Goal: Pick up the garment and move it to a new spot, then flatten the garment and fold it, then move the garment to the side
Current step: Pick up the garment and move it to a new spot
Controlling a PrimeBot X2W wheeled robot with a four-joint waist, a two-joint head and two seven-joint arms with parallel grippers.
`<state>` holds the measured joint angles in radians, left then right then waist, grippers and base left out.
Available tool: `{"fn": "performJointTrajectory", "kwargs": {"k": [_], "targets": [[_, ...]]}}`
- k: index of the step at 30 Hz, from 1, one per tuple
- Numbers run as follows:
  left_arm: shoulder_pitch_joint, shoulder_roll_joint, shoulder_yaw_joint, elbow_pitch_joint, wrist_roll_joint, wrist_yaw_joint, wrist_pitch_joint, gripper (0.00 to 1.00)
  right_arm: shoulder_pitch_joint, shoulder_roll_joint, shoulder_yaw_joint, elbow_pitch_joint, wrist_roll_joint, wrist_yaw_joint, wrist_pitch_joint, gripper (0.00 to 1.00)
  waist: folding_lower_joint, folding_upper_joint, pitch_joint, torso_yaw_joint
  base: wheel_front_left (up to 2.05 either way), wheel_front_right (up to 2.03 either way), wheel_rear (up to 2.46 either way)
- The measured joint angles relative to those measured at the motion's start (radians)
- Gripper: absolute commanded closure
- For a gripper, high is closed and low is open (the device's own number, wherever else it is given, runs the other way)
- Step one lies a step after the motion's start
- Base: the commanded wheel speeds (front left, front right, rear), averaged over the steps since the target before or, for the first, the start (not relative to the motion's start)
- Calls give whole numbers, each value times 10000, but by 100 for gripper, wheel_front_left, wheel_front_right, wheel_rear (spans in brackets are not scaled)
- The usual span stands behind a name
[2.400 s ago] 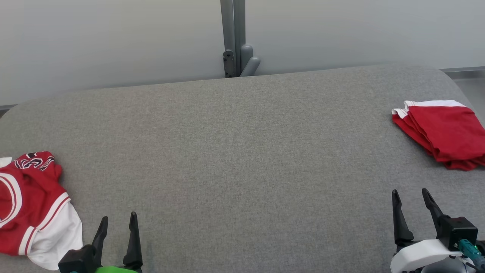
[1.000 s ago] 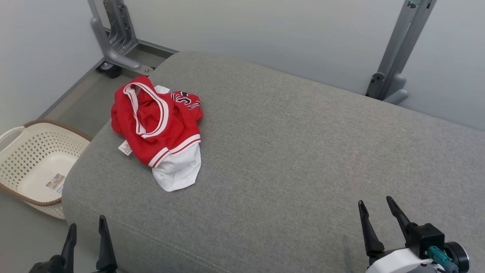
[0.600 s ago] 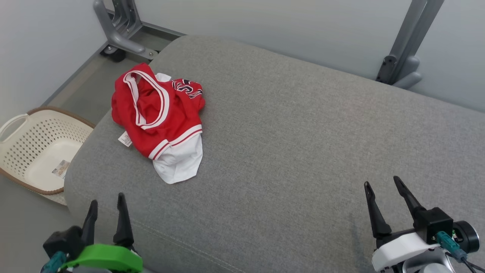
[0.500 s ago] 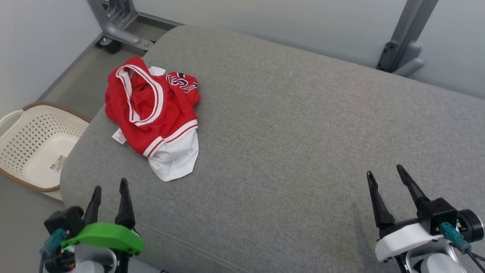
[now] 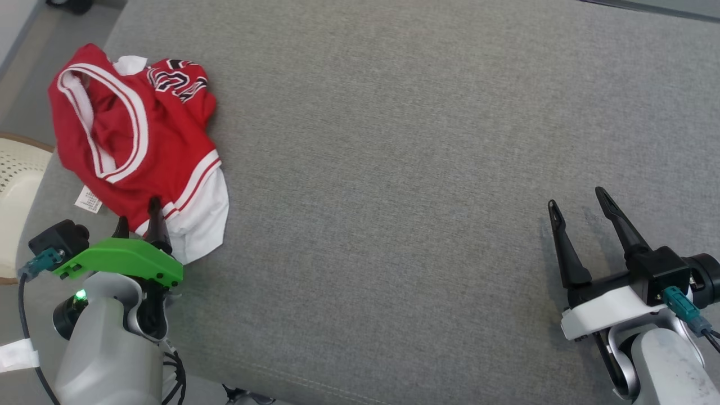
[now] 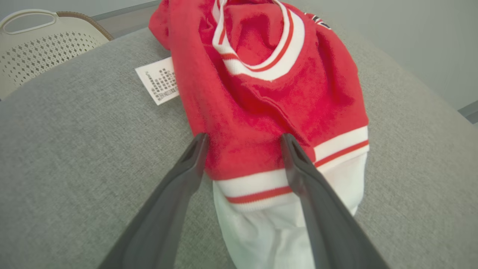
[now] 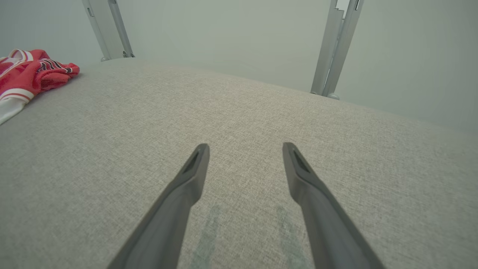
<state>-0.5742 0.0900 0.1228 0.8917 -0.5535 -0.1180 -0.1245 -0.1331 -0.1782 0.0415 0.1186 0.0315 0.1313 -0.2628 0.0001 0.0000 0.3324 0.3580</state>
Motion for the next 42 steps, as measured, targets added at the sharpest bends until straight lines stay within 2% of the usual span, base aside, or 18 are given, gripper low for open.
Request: {"fn": "performJointTrajectory", "kwargs": {"k": [1, 2, 3, 4, 5, 6, 9, 13, 20, 24, 28, 36, 37, 42], "targets": [[0, 0, 0, 0, 0, 0, 0, 0, 0, 0, 0, 0, 0, 0, 0, 0, 0, 0, 0, 0, 0, 0, 0], [-121, 58, 33, 291, -56, -8, 2, 13, -25, 0, 19, 6, 6, 0, 0, 0, 0, 0, 99, -123, 0, 0, 0], [-207, 146, 15, 548, -84, -21, -2, 36, -52, 2, 23, 15, 15, 0, 0, 0, 0, 0, 189, -251, 0, 0, 0], [-271, 221, 13, 782, -96, -40, -35, 53, -82, 6, 27, 29, 17, 0, 0, 0, 0, 0, 270, -372, 0, 0, 0], [-332, 297, 15, 980, -125, -44, -105, 65, -139, 13, 25, 50, 23, 0, 0, 0, 0, 0, 341, -488, 0, 0, 0], [-395, 357, -10, 1139, -176, -52, -163, 100, -176, 31, 0, 52, 31, 0, 0, 0, 0, 0, 404, -603, 0, 0, 0], [-512, 550, -169, 1317, -303, -65, -370, 100, -185, 105, -42, 100, 36, 0, 0, 0, 0, 0, 524, -900, 0, 0, 0], [-505, 690, -825, 851, -583, -96, -531, 100, -159, 265, -81, 182, 67, 0, 0, 0, 0, 0, 470, -1123, 0, 0, 0], [-497, 1584, -2284, -1580, -857, -109, -255, 100, -151, 612, -138, 255, 178, 2, 0, 0, 0, 0, -57, -1260, 0, 0, 0], [-559, 2080, -2773, -3572, -1041, -109, 583, 100, -155, 861, -67, 305, 265, 2, 0, 0, 0, 0, -329, -1510, 0, 0, 0], [-808, 2157, -3158, -5768, -1250, -79, 1801, 100, -161, 1091, -35, 332, 376, 2, 0, 0, 0, 0, -503, -1953, 0, 0, 0], [-1329, 1758, -4199, -9308, -1687, 447, 4466, 100, -93, 1267, -234, 424, 698, 0, 0, 0, 0, 0, -782, -3107, 0, 0, 0], [-1436, 1595, -4451, -9844, -2000, 593, 5085, 100, -49, 1271, -228, 418, 928, 0, 0, 0, 0, 0, -845, -3424, 0, 0, 0], [-1648, 1195, -5229, -10176, -2105, 880, 6075, 100, -25, 1281, -199, 410, 1373, 0, 0, 0, 0, 0, -961, -4235, 0, 0, 0]]}}
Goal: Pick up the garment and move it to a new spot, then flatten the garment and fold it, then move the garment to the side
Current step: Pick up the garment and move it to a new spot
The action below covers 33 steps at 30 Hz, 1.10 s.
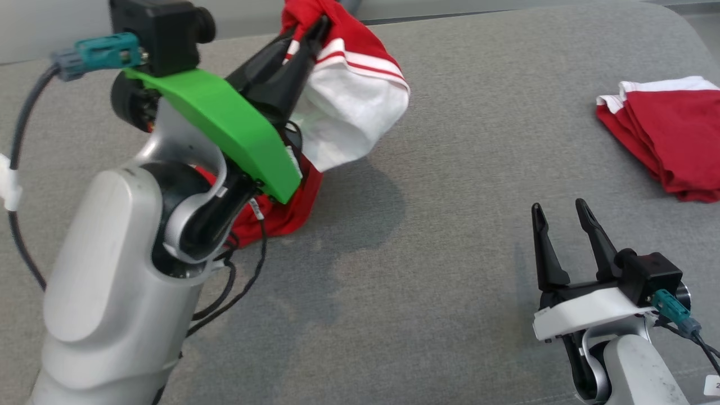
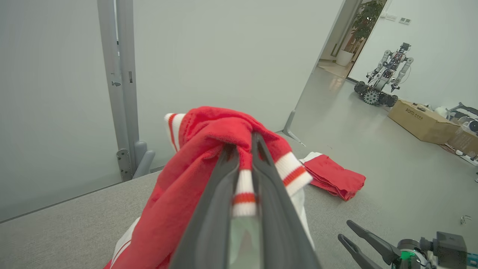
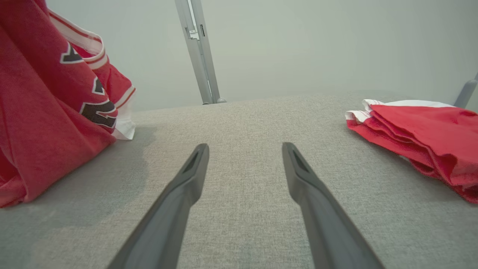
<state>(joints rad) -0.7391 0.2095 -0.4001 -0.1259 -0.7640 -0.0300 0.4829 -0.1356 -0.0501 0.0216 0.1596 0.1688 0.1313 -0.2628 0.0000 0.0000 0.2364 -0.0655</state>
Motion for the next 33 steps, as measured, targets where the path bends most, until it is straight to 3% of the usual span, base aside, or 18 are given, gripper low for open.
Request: {"fn": "performJointTrajectory", "kwargs": {"k": [5, 10, 21, 22, 23, 24, 25, 33], "targets": [[-5, -897, -838, 1018, 6, 142, 29, 100, -257, 2, 408, -21, 326, 0, 0, 0, 0, 0, 29, -817, 0, 0, 0], [-1, -1478, -2109, 2765, 301, -21, -702, 100, -411, -2, 665, 21, 663, -2, 0, 0, 0, 1, 245, -1576, 0, 0, 0], [-310, -1609, -4228, 6473, 569, 52, -2951, 100, -607, 2, 907, 198, 798, -2, 0, 0, 0, 1, 967, -2712, 0, 0, 0], [-392, -1607, -4368, 6702, 631, 90, -3126, 75, -608, 0, 876, 205, 738, -2, 0, 0, 0, 0, 1021, -2757, 0, 0, 0], [-460, -1609, -4483, 6901, 671, 113, -3298, 75, -608, 2, 846, 215, 702, -2, 0, 0, 0, 1, 1067, -2785, 0, 0, 0], [-511, -1609, -4592, 7087, 683, 134, -3450, 24, -607, 2, 813, 238, 646, -2, 0, 0, 0, 0, 1097, -2793, 0, 0, 0], [-536, -1601, -4738, 7202, 683, 138, -3545, 0, -606, 2, 761, 251, 610, -2, 0, 0, 0, 1, 1101, -2780, 0, 0, 0], [-446, -1601, -5212, 6203, 257, 385, -4541, 0, -293, 10, 207, 86, -4, -2, 0, 0, 0, 1, 788, -2375, 0, 0, 0]]}}
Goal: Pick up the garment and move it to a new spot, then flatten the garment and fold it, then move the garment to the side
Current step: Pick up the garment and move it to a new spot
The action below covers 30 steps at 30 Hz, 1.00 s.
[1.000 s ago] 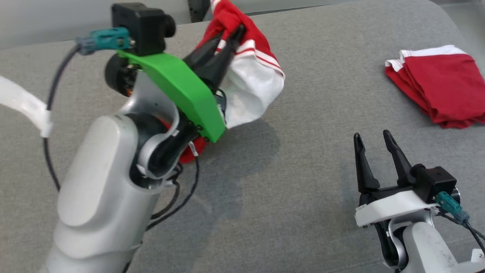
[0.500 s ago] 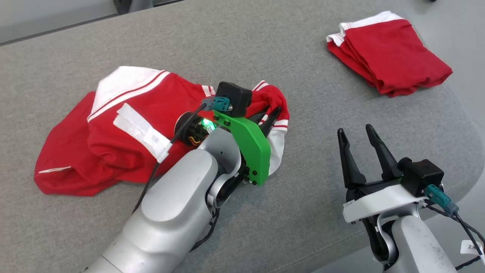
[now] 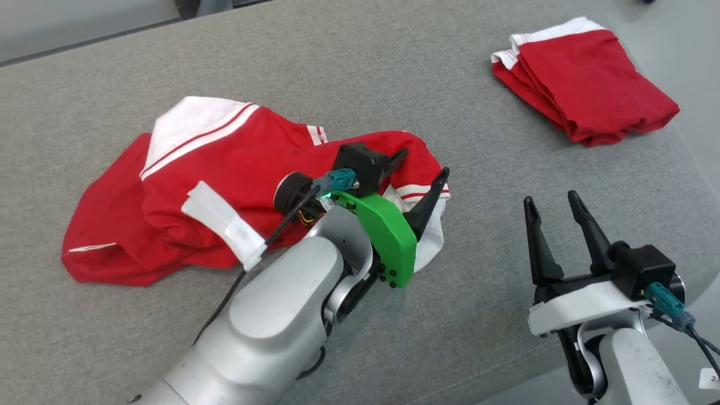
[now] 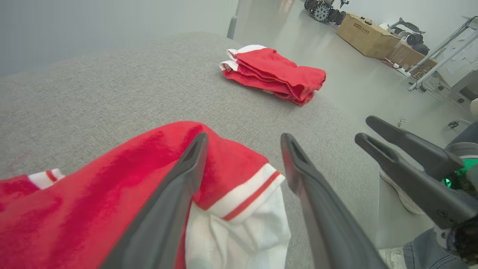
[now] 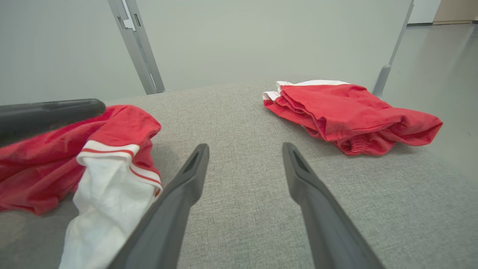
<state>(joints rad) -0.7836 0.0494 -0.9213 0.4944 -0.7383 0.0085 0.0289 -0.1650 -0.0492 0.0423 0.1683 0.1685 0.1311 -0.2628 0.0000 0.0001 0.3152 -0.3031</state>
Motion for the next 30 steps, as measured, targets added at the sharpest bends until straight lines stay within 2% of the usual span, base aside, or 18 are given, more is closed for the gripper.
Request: {"fn": "performJointTrajectory", "kwargs": {"k": [3, 10, 12, 15, 17, 22, 24, 27, 30], "targets": [[589, 389, 59, -871, 54, 293, -385, 0, 262, 4, -301, -176, -259, 2, 0, 0, 0, 0, -251, 288, 0, 0, 0], [2686, 2199, 483, -2901, 483, 1603, -1517, 0, 1003, 4, -1083, -600, -811, 2, 0, 0, 0, 0, -815, 1143, 0, 0, 0], [2995, 2380, 581, -3081, 462, 1743, -1708, 0, 1107, 8, -1195, -637, -878, 2, 0, 0, 0, 0, -893, 1277, 0, 0, 0], [3741, 2951, 825, -3252, 646, 2226, -2278, 0, 1406, 2, -1492, -721, -1126, 2, 0, 0, 0, 0, -1121, 1695, 0, 0, 0], [4319, 3097, 1269, -3210, 355, 2429, -2577, 0, 1572, 4, -1647, -757, -1200, 2, 0, 0, 0, -1, -1271, 1975, 0, 0, 0], [5533, 3216, 2151, -2872, 414, 2539, -2869, 0, 1979, -8, -1983, -755, -1287, 2, 0, 0, 0, 0, -1676, 2615, 0, 0, 0], [6071, 3135, 2886, -2934, 665, 2552, -2901, 0, 2171, -2, -2127, -759, -1289, 2, 0, 0, 0, 0, -1869, 2825, 0, 0, 0], [6954, 2905, 3914, -3070, 1289, 2326, -2913, 0, 2498, -10, -2299, -717, -1321, 2, 0, 0, 0, -1, -2189, 3086, 0, 0, 0], [7834, 2600, 4750, -3210, 1896, 1906, -2913, 0, 2793, -6, -2416, -639, -1356, 2, 0, 0, 0, 0, -2529, 3303, 0, 0, 0]]}}
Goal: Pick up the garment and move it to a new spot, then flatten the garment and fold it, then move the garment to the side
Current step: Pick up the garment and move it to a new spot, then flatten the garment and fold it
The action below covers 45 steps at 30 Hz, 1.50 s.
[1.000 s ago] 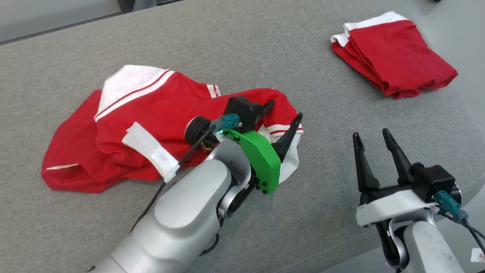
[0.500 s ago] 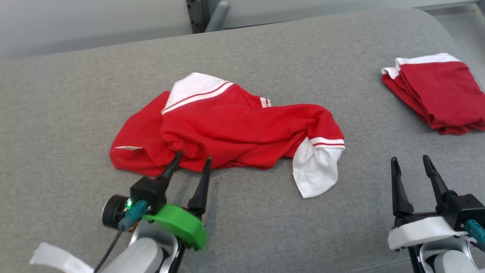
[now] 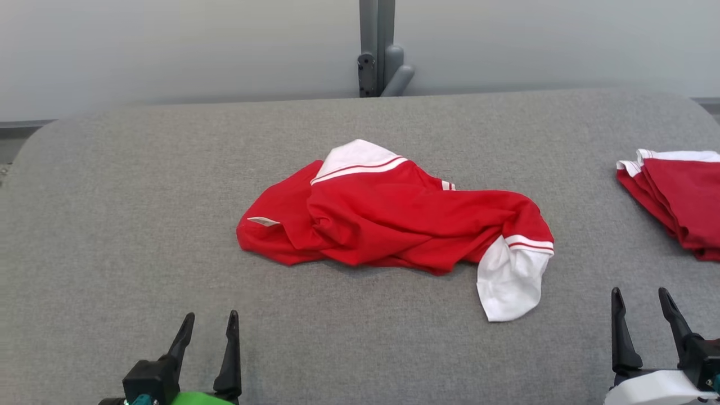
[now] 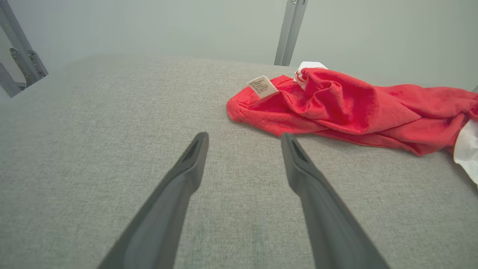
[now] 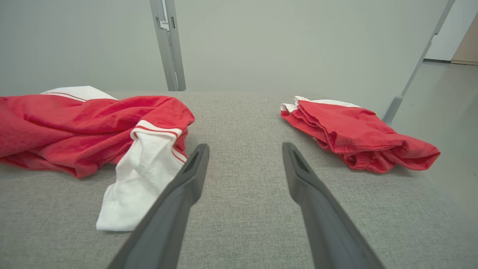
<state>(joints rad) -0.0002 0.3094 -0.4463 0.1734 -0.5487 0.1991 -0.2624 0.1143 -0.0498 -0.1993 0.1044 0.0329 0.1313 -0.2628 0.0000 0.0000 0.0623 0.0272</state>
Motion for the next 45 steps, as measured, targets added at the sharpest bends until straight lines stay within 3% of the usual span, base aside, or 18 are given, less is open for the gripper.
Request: {"fn": "performJointTrajectory", "kwargs": {"k": [8, 17, 21, 24, 30, 36, 41, 43, 44, 45], "targets": [[1133, -867, 1862, -236, 1325, -1202, -2, 0, 246, 2, -77, 259, -17, 0, 0, 0, 0, 0, -655, 477, 0, 0, 0], [1248, -1632, 2963, 46, 2257, -2219, -2, 0, 231, 6, 140, 332, 15, -2, 0, 0, 0, 0, -703, 549, 0, 0, 0], [742, -1831, 2821, 508, 2548, -2615, -15, 0, 126, 8, 242, 268, 23, 0, 0, 0, 0, 0, -525, 430, 0, 0, 0], [-607, -1998, 2406, 1292, 2857, -2828, -15, 0, -296, 6, 416, 132, 52, 0, 0, 0, 0, 0, -150, 283, 0, 0, 0], [-2849, -2071, 1904, 2754, 3141, -2941, 372, 0, -918, 6, 725, 10, 142, 0, 0, 0, 0, 0, 548, -113, 0, 0, 0], [-3926, -1856, 1381, 3998, 3012, -3196, 1233, 0, -1242, 6, 865, 59, 433, 0, 0, 0, 0, 0, 1074, -778, 0, 0, 0], [-4332, -1315, 1304, 4646, 2930, -3225, 1923, 0, -1387, 6, 930, 109, 612, 0, 0, 0, 0, 0, 1478, -1241, 0, 0, 0], [-4509, -1220, 1310, 4815, 2869, -3227, 2167, 90, -1422, 8, 951, 121, 637, 0, 0, 0, 0, 0, 1618, -1383, 0, 0, 0], [-4552, -1179, 1289, 4811, 2786, -3235, 2213, 100, -1422, 8, 963, 132, 648, 0, 0, 0, 0, 0, 1676, -1447, 0, 0, 0], [-4589, -1170, 1264, 4767, 2617, -3239, 2326, 100, -1429, 6, 978, 148, 669, 0, 0, 0, 0, 0, 1721, -1511, 0, 0, 0]]}}
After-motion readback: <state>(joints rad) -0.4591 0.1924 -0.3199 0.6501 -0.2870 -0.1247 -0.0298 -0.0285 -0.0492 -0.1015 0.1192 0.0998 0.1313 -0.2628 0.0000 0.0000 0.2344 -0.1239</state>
